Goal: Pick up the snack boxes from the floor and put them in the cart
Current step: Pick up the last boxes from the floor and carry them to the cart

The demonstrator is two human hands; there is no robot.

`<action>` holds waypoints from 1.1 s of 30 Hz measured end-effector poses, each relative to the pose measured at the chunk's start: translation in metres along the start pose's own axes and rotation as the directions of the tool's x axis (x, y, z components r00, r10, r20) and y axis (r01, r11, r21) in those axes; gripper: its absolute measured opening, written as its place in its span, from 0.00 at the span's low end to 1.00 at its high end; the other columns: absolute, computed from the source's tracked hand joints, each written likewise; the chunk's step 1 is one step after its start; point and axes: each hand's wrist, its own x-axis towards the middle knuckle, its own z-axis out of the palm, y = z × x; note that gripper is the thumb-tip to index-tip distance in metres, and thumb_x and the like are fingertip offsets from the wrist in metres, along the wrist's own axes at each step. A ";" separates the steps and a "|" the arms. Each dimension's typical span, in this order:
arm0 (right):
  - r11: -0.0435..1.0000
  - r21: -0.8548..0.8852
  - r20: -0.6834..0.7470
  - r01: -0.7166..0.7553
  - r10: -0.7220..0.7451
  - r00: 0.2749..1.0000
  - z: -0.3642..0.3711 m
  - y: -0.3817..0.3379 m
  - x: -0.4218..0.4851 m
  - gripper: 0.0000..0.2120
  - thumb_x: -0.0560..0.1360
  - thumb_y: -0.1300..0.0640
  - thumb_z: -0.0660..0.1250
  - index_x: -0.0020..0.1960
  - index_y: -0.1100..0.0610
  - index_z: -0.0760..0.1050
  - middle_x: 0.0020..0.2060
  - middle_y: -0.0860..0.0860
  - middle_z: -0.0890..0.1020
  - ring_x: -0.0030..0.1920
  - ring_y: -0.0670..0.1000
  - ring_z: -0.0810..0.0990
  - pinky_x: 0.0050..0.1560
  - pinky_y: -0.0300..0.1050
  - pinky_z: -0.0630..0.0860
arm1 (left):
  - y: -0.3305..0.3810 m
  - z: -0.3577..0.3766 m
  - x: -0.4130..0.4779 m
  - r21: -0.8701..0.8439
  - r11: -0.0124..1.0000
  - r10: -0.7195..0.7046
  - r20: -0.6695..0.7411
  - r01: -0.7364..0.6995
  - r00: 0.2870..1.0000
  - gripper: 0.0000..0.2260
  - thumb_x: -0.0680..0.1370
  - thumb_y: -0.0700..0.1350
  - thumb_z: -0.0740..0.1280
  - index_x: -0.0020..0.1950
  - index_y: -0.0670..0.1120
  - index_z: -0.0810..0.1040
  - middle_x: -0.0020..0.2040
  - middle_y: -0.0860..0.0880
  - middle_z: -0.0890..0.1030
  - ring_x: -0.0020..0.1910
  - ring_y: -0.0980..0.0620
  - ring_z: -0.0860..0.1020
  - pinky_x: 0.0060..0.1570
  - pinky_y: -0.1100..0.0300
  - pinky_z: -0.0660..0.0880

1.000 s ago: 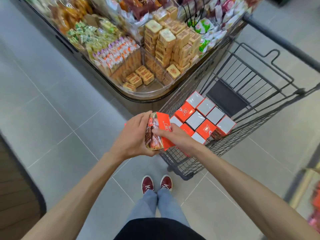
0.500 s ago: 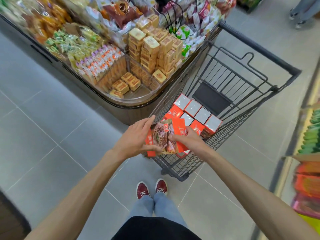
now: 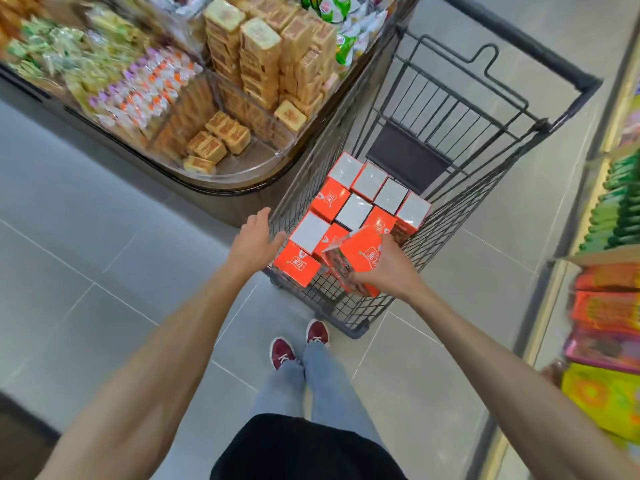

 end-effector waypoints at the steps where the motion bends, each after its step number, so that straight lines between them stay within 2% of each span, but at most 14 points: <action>1: 1.000 -0.030 0.012 0.002 -0.001 1.000 0.006 0.003 0.005 0.29 0.64 0.46 0.81 0.53 0.48 0.65 0.43 0.41 0.75 0.42 0.41 0.76 0.40 0.38 0.74 | 0.002 0.004 0.005 -0.004 1.000 -0.016 0.007 0.016 1.000 0.33 0.80 0.54 0.65 0.80 0.44 0.54 0.75 0.39 0.64 0.72 0.39 0.67 0.68 0.43 0.68; 4: 0.984 -0.176 0.032 -0.028 0.034 0.999 0.027 0.015 0.021 0.41 0.57 0.37 0.78 0.62 0.50 0.63 0.50 0.48 0.77 0.47 0.49 0.80 0.46 0.53 0.81 | 0.009 0.015 0.020 -0.017 0.999 -0.032 0.027 0.032 0.999 0.37 0.78 0.52 0.68 0.80 0.44 0.51 0.75 0.37 0.62 0.72 0.38 0.66 0.68 0.43 0.67; 6: 0.969 -0.249 0.068 -0.010 0.028 0.997 0.043 0.030 0.034 0.43 0.57 0.36 0.76 0.64 0.50 0.63 0.51 0.49 0.77 0.50 0.52 0.80 0.47 0.56 0.81 | 0.012 0.021 0.030 -0.046 0.996 -0.072 0.029 0.074 0.997 0.37 0.78 0.52 0.69 0.80 0.44 0.52 0.74 0.37 0.63 0.71 0.38 0.67 0.67 0.42 0.68; 9: 0.945 -0.325 0.065 0.028 -0.008 0.998 0.058 0.041 0.043 0.39 0.59 0.39 0.77 0.63 0.53 0.65 0.51 0.51 0.75 0.49 0.54 0.80 0.46 0.54 0.81 | 0.013 0.033 0.042 -0.082 0.988 -0.131 0.033 0.133 0.991 0.34 0.78 0.51 0.68 0.78 0.43 0.56 0.71 0.36 0.67 0.68 0.36 0.69 0.65 0.43 0.69; 13: 0.920 -0.391 0.076 0.037 -0.008 0.997 0.079 0.058 0.050 0.43 0.61 0.41 0.78 0.67 0.57 0.65 0.57 0.54 0.74 0.56 0.56 0.78 0.52 0.53 0.78 | 0.012 0.052 0.046 -0.061 0.976 -0.209 0.037 0.211 0.977 0.39 0.76 0.51 0.70 0.79 0.43 0.51 0.70 0.35 0.65 0.68 0.34 0.66 0.66 0.41 0.66; 17: 0.904 -0.426 0.081 0.021 0.015 0.997 0.096 0.073 0.056 0.40 0.62 0.44 0.78 0.66 0.59 0.65 0.58 0.55 0.75 0.59 0.58 0.76 0.55 0.51 0.75 | 0.007 0.060 0.052 -0.084 0.966 -0.245 0.018 0.245 0.969 0.41 0.73 0.53 0.72 0.78 0.46 0.53 0.69 0.37 0.66 0.67 0.35 0.68 0.66 0.41 0.68; 25: 0.902 -0.431 0.149 -0.024 0.097 0.984 0.129 0.097 0.079 0.40 0.64 0.49 0.79 0.67 0.62 0.64 0.62 0.57 0.73 0.64 0.58 0.73 0.59 0.53 0.74 | 0.001 0.072 0.058 -0.039 0.967 -0.253 -0.044 0.252 0.966 0.43 0.71 0.54 0.72 0.78 0.45 0.52 0.68 0.39 0.67 0.66 0.37 0.70 0.65 0.43 0.68; 30: 0.908 -0.416 0.175 -0.053 0.137 0.975 0.148 0.106 0.099 0.46 0.62 0.47 0.81 0.70 0.62 0.63 0.65 0.58 0.72 0.67 0.60 0.71 0.65 0.55 0.72 | 0.002 0.079 0.059 -0.019 0.966 -0.258 -0.097 0.257 0.961 0.43 0.70 0.56 0.72 0.78 0.46 0.52 0.67 0.41 0.68 0.66 0.38 0.69 0.65 0.44 0.65; 33: 0.900 -0.435 0.180 -0.038 0.127 0.975 0.156 0.110 0.107 0.43 0.62 0.49 0.81 0.69 0.62 0.63 0.65 0.58 0.72 0.66 0.60 0.72 0.63 0.54 0.73 | 0.001 0.082 0.060 -0.011 0.969 -0.247 -0.125 0.247 0.961 0.45 0.70 0.57 0.72 0.79 0.46 0.52 0.69 0.41 0.67 0.68 0.38 0.68 0.67 0.43 0.65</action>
